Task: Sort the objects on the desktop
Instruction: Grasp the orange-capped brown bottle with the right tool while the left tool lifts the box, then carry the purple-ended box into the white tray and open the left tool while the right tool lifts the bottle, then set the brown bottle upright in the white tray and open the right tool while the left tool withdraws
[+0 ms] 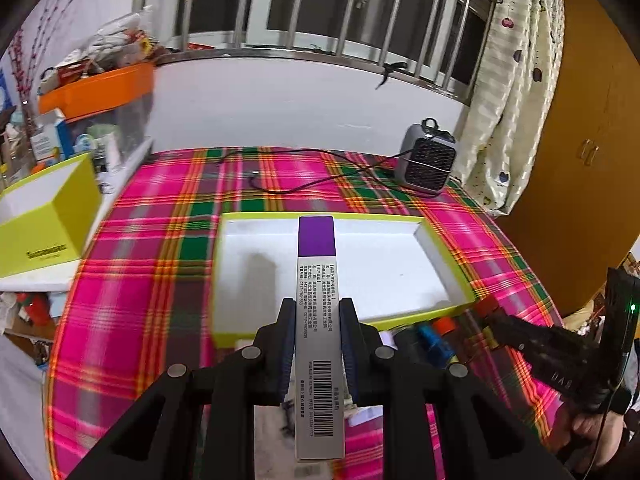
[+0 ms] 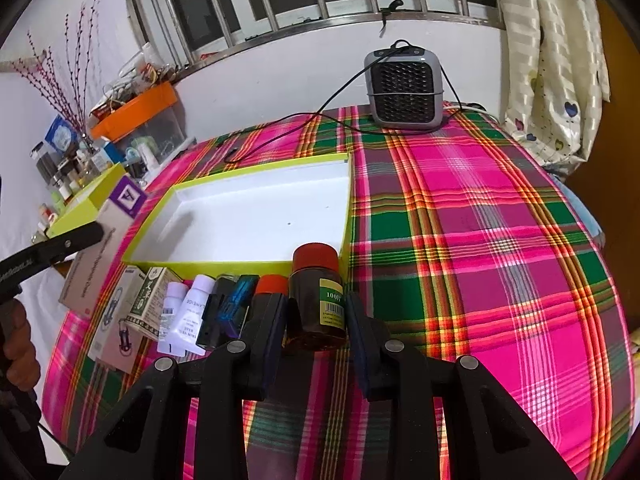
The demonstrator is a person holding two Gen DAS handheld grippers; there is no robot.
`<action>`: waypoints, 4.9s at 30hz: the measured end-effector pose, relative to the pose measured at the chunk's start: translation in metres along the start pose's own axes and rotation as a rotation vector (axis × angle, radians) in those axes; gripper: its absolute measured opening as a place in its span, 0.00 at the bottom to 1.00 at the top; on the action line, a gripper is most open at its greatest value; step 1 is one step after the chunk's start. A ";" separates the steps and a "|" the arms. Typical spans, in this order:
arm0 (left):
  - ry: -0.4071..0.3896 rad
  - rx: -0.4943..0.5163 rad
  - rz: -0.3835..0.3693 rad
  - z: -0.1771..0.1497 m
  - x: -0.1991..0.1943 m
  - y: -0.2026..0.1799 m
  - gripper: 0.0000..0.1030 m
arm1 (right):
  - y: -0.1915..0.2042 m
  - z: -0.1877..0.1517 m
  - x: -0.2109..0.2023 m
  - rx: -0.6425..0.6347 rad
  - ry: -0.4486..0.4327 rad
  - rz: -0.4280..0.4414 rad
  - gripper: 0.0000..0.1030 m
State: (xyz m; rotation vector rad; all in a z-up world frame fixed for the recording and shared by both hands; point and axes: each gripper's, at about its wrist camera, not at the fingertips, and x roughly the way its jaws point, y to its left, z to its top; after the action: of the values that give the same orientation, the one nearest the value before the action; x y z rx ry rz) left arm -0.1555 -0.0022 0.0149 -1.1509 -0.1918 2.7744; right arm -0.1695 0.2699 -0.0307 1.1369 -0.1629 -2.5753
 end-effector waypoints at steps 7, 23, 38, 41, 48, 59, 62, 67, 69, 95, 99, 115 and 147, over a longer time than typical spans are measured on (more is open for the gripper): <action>0.041 -0.003 -0.053 0.013 0.026 -0.024 0.21 | -0.006 -0.001 -0.002 0.013 -0.010 -0.003 0.31; 0.145 -0.035 -0.159 0.043 0.099 -0.083 0.21 | -0.024 -0.007 -0.011 0.047 -0.022 -0.024 0.31; 0.210 -0.165 -0.162 0.062 0.162 -0.103 0.21 | -0.044 -0.007 -0.010 0.071 -0.027 -0.049 0.31; 0.231 -0.179 -0.156 0.060 0.172 -0.107 0.21 | -0.046 -0.008 -0.010 0.073 -0.026 -0.052 0.31; 0.267 -0.222 -0.167 0.054 0.187 -0.108 0.22 | -0.049 -0.008 -0.007 0.075 -0.021 -0.057 0.31; 0.259 -0.242 -0.259 0.058 0.179 -0.109 0.26 | -0.047 -0.007 -0.007 0.069 -0.020 -0.063 0.31; 0.258 -0.223 -0.268 0.058 0.178 -0.112 0.28 | -0.046 -0.007 -0.008 0.067 -0.020 -0.067 0.31; 0.254 -0.202 -0.291 0.054 0.169 -0.110 0.28 | -0.044 -0.003 -0.012 0.063 -0.029 -0.072 0.31; 0.237 -0.178 -0.291 0.051 0.158 -0.106 0.28 | -0.042 -0.001 -0.013 0.060 -0.034 -0.072 0.31; -0.083 -0.059 0.101 0.023 0.048 0.006 0.28 | 0.061 0.046 0.044 -0.096 -0.013 0.055 0.31; -0.078 -0.090 0.118 0.018 0.048 0.029 0.28 | 0.083 0.056 0.059 -0.127 0.000 0.076 0.31; -0.056 -0.223 0.183 0.006 0.047 0.098 0.28 | 0.150 0.094 0.134 -0.162 0.106 0.165 0.31; -0.041 -0.321 0.191 0.002 0.053 0.128 0.28 | 0.192 0.113 0.197 -0.206 0.225 0.257 0.31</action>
State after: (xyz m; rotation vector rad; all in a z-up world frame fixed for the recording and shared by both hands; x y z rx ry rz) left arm -0.2032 -0.1194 -0.0416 -1.2391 -0.5793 3.0161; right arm -0.3298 0.0204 -0.0477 1.2278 0.0095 -2.1680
